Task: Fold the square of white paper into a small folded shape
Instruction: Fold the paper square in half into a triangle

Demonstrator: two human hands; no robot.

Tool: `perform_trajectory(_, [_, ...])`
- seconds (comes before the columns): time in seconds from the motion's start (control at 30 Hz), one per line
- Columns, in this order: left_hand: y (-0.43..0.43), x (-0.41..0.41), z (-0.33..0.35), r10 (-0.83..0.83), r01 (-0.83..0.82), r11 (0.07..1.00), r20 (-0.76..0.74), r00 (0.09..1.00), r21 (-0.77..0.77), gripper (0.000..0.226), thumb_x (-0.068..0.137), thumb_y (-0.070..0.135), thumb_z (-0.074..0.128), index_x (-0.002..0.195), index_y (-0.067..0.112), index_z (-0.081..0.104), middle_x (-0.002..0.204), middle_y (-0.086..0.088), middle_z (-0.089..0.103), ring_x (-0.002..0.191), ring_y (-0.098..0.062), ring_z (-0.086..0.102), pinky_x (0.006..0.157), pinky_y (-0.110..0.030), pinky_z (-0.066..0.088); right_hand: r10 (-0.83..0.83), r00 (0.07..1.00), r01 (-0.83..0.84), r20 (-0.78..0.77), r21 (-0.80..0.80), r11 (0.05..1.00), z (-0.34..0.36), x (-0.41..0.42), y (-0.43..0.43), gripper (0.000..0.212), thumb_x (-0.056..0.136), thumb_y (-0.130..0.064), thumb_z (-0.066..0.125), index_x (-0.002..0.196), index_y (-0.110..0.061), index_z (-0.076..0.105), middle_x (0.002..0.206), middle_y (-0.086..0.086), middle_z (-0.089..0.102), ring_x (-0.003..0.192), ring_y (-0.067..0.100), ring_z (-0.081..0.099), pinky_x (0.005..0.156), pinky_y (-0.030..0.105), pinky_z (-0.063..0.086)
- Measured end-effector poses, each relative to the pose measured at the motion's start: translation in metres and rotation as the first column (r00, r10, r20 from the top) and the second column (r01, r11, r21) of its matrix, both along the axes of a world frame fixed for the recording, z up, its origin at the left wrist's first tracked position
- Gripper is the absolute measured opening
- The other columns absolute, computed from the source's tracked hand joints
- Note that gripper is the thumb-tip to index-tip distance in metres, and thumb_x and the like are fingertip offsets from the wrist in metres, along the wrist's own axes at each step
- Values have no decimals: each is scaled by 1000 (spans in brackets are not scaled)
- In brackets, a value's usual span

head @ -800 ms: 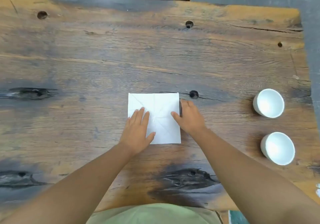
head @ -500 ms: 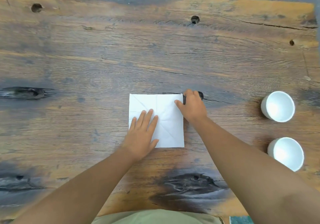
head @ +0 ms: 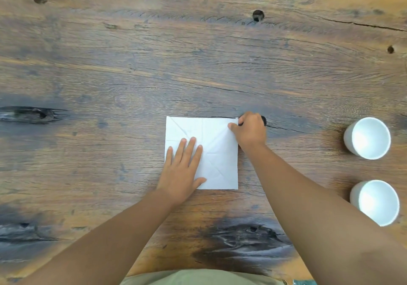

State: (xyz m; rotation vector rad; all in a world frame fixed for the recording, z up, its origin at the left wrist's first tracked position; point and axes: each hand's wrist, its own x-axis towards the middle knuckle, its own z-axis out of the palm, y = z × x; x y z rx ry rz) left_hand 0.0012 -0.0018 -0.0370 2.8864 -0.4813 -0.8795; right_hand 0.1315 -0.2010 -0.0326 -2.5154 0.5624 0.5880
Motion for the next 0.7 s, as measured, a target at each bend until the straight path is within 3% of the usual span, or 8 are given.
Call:
perform_trajectory(0.2, [-5, 2, 3, 9, -9, 1000, -7, 1000, 16, 89, 97, 64, 30, 156, 16, -16, 160, -11, -31, 148, -35, -26, 121, -58, 0, -241, 970, 234, 11, 199, 952, -1, 7, -4, 10, 81, -17, 72, 82, -14, 62, 91, -2, 67, 80, 19, 60, 68, 26, 43])
perform_trajectory(0.4, [-15, 14, 3, 14, -14, 1000, -16, 1000, 13, 88, 97, 63, 32, 156, 16, -13, 161, -11, -28, 148, -34, -25, 121, -58, 2, -271, 963, 257, 14, 269, 928, -4, 9, -9, 15, 81, -21, 75, 85, -16, 61, 74, -6, 60, 59, 5, 51, 49, 17, 35])
perform_trajectory(0.57, [-18, 22, 2, 14, -14, 1000, -1, 1000, 7, 88, 97, 64, 32, 156, 16, -13, 162, -10, -28, 148, -33, -25, 121, -57, 1, -245, 969, 230, 19, 273, 934, -7, 13, -13, 27, 81, -21, 75, 66, -16, 52, 54, -5, 45, 48, 12, 39, 42, 14, 31])
perform_trajectory(0.7, [-20, 28, 1, 8, -8, 1000, 0, 1000, -14, 89, 97, 64, 33, 157, 17, -11, 162, -9, -27, 149, -32, -24, 121, -56, 1, -235, 972, 220, 24, 263, 939, -8, 14, -14, 34, 83, -19, 72, 62, -15, 46, 50, -3, 38, 46, 15, 33, 36, 16, 27])
